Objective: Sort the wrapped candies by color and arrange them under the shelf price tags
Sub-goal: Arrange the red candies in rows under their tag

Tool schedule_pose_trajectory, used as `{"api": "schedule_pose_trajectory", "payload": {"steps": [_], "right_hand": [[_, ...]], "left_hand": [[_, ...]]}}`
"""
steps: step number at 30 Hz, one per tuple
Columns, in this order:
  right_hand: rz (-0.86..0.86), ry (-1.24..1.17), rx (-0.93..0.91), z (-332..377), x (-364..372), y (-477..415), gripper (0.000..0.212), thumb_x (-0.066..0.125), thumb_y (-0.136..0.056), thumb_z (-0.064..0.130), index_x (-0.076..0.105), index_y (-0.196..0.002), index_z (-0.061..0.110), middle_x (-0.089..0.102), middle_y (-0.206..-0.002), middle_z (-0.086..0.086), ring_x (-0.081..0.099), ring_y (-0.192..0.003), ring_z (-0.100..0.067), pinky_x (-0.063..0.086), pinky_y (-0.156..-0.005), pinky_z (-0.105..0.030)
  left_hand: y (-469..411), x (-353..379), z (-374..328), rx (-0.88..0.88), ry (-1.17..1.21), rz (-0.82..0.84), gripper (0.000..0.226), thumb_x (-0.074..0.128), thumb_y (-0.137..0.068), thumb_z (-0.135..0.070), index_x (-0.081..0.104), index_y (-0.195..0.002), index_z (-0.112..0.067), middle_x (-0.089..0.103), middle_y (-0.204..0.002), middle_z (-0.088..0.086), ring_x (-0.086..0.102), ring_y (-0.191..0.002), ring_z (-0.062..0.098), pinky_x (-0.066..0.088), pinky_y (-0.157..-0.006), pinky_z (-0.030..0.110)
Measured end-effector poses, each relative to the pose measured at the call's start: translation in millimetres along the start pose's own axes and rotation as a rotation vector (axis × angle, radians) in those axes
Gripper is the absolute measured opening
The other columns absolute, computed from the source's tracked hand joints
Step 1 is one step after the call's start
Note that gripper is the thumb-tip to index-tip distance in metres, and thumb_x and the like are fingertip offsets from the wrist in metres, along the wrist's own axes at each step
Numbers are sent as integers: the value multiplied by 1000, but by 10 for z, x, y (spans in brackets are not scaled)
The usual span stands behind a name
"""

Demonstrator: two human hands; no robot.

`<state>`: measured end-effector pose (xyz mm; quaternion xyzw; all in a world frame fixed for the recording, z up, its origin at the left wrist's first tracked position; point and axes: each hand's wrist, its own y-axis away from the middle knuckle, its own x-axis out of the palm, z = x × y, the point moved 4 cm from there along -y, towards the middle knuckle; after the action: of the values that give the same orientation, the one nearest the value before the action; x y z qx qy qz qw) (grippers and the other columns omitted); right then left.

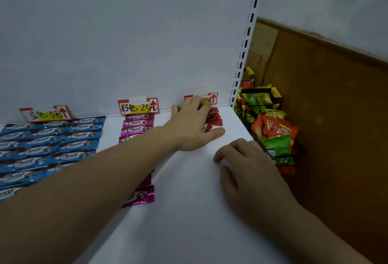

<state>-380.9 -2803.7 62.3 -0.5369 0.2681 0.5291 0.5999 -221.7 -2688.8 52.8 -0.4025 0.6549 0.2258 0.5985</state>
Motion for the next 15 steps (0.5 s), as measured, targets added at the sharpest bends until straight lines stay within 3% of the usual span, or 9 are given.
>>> {"api": "schedule_pose_trajectory", "payload": {"steps": [9,11,15], "right_hand": [[-19,-1,-20,-14,31,-5,17,50,-83,27,60,-97,28,53,-95,6,47,-87,-19,47,-66,-40],[-15,5,-11,-16,25,-14,19,48,-83,27,61,-97,28,54,-95,6,47,-89,-19,46,-67,-38],[-18,0,-13,-6,12,1,22,47,-83,27,63,-97,27,57,-95,5,49,-91,-20,47,-67,-38]], "left_hand": [[86,-67,-50,6,52,-114,47,53,-90,-66,49,-108,-23,50,-107,-1,47,-102,22,43,-84,38],[102,-85,-92,-1,70,-111,46,57,-91,-61,49,-111,-20,51,-104,-2,50,-94,23,41,-79,36],[138,-106,-148,-42,88,-99,54,60,-92,-56,48,-127,-16,56,-120,5,52,-107,26,44,-92,41]]}}
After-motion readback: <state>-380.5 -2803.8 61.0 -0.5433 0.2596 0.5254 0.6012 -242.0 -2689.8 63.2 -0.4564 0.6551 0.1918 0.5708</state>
